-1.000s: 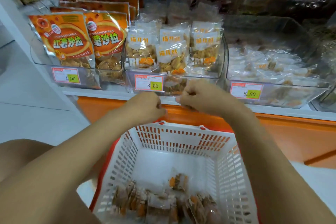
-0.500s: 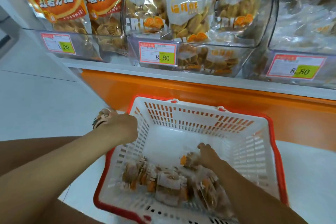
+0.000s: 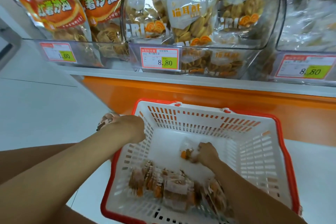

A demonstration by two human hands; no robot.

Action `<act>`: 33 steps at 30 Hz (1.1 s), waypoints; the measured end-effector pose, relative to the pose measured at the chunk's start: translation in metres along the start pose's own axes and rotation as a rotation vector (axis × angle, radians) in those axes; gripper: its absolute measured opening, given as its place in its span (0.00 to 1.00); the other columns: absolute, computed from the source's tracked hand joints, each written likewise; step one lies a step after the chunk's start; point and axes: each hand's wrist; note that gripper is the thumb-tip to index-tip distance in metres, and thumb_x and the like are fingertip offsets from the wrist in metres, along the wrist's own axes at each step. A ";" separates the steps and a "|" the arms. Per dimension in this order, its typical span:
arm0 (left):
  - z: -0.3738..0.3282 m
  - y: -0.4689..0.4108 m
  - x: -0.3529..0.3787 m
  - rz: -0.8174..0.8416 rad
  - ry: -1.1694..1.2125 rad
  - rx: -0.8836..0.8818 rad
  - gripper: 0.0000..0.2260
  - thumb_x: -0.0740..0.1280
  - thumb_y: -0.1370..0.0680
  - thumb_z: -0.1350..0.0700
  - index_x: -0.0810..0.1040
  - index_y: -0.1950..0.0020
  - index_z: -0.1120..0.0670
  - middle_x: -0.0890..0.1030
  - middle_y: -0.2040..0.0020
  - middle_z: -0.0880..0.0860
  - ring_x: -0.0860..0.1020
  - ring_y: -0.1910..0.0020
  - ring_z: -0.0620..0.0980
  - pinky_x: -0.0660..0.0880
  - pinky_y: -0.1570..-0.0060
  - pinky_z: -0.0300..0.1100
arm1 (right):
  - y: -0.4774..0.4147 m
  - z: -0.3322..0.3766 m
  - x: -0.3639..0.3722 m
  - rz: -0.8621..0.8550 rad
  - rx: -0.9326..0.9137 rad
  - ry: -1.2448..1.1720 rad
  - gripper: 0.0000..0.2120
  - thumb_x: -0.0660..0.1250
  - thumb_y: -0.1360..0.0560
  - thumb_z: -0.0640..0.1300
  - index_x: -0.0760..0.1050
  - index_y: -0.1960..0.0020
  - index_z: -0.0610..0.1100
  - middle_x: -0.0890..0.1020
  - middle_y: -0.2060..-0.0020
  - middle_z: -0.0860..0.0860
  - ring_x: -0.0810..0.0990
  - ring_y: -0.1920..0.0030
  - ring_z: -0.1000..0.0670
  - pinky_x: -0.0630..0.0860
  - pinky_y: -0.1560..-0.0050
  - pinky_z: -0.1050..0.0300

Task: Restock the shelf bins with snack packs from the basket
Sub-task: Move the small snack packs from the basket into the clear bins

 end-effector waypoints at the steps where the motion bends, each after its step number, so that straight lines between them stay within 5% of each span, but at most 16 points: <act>1: 0.000 0.002 -0.003 -0.013 0.013 0.019 0.13 0.58 0.19 0.49 0.73 0.55 0.56 0.73 0.58 0.52 0.73 0.58 0.50 0.69 0.59 0.40 | 0.003 0.006 -0.010 0.001 -0.040 -0.057 0.18 0.77 0.35 0.49 0.71 0.53 0.46 0.72 0.56 0.52 0.73 0.53 0.52 0.70 0.61 0.64; 4: -0.002 0.008 -0.012 -0.097 0.100 0.057 0.16 0.60 0.19 0.48 0.73 0.37 0.57 0.78 0.44 0.52 0.77 0.47 0.50 0.73 0.52 0.41 | 0.018 0.027 -0.045 0.014 -0.151 -0.232 0.28 0.80 0.38 0.49 0.74 0.43 0.42 0.75 0.53 0.51 0.78 0.55 0.51 0.76 0.59 0.61; 7: -0.006 0.019 -0.022 -0.175 0.186 0.183 0.22 0.66 0.22 0.47 0.70 0.31 0.55 0.76 0.35 0.52 0.76 0.40 0.50 0.72 0.48 0.40 | 0.045 0.048 -0.085 0.135 -0.282 -0.227 0.34 0.79 0.35 0.46 0.71 0.34 0.39 0.78 0.46 0.47 0.81 0.61 0.54 0.78 0.62 0.65; 10: -0.008 0.027 -0.028 -0.147 0.336 0.353 0.30 0.73 0.27 0.47 0.67 0.28 0.52 0.74 0.32 0.51 0.74 0.36 0.50 0.71 0.40 0.41 | 0.075 0.066 -0.121 0.103 -0.381 -0.074 0.29 0.78 0.34 0.46 0.74 0.35 0.47 0.77 0.39 0.52 0.77 0.49 0.52 0.73 0.49 0.62; 13: -0.014 0.035 -0.034 -0.169 0.383 0.458 0.32 0.75 0.29 0.46 0.68 0.28 0.51 0.78 0.39 0.50 0.77 0.43 0.49 0.73 0.44 0.41 | 0.111 0.076 -0.155 -0.013 -0.459 -0.073 0.21 0.79 0.36 0.48 0.77 0.45 0.55 0.79 0.46 0.57 0.77 0.50 0.53 0.73 0.51 0.58; 17: -0.017 0.053 -0.053 -0.320 0.549 0.596 0.10 0.75 0.29 0.50 0.81 0.52 0.52 0.80 0.65 0.47 0.76 0.69 0.37 0.69 0.69 0.34 | 0.164 0.081 -0.202 -0.146 -0.603 -0.192 0.14 0.79 0.36 0.47 0.77 0.56 0.53 0.79 0.64 0.57 0.77 0.64 0.55 0.72 0.63 0.60; 19: -0.014 0.065 -0.068 -0.353 0.752 0.637 0.09 0.75 0.29 0.52 0.82 0.55 0.56 0.83 0.64 0.51 0.80 0.67 0.44 0.75 0.64 0.39 | 0.183 0.082 -0.219 -0.213 -0.668 -0.474 0.17 0.80 0.38 0.45 0.77 0.53 0.49 0.78 0.68 0.57 0.76 0.65 0.55 0.75 0.60 0.58; 22: -0.009 0.085 -0.091 -0.406 1.041 0.694 0.15 0.75 0.29 0.54 0.81 0.50 0.63 0.84 0.58 0.58 0.82 0.61 0.51 0.78 0.58 0.43 | 0.203 0.090 -0.236 -0.261 -0.756 -0.748 0.21 0.78 0.40 0.50 0.78 0.49 0.50 0.84 0.57 0.54 0.82 0.52 0.50 0.79 0.48 0.49; 25: -0.013 0.101 -0.105 -0.429 1.161 0.785 0.18 0.74 0.34 0.47 0.82 0.47 0.54 0.85 0.53 0.52 0.83 0.54 0.47 0.80 0.55 0.38 | 0.224 0.101 -0.256 -0.393 -0.792 -0.688 0.15 0.76 0.34 0.45 0.78 0.50 0.46 0.85 0.53 0.48 0.84 0.52 0.48 0.80 0.52 0.50; 28: -0.014 0.102 -0.116 -0.571 1.110 0.771 0.19 0.71 0.33 0.39 0.79 0.47 0.48 0.83 0.52 0.48 0.82 0.51 0.45 0.79 0.50 0.42 | 0.239 0.105 -0.292 -0.727 -0.776 -0.538 0.13 0.76 0.32 0.46 0.75 0.52 0.48 0.82 0.56 0.51 0.79 0.59 0.58 0.76 0.58 0.63; 30: -0.012 0.096 -0.122 -0.706 1.072 0.678 0.15 0.70 0.27 0.42 0.79 0.46 0.50 0.82 0.52 0.50 0.81 0.52 0.46 0.78 0.50 0.43 | 0.250 0.111 -0.320 -0.923 -0.715 -0.313 0.13 0.76 0.32 0.49 0.76 0.50 0.51 0.80 0.57 0.54 0.76 0.62 0.62 0.71 0.60 0.66; 33: -0.011 0.089 -0.128 -0.926 0.945 0.579 0.06 0.68 0.23 0.54 0.78 0.47 0.53 0.80 0.57 0.50 0.77 0.61 0.42 0.71 0.62 0.26 | 0.261 0.122 -0.357 -0.920 -0.602 -0.023 0.20 0.75 0.31 0.50 0.77 0.40 0.48 0.80 0.53 0.52 0.77 0.54 0.53 0.71 0.52 0.60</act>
Point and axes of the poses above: each hand's wrist, its own y-axis away from the middle knuckle, its own x-axis out of the palm, z = x × y
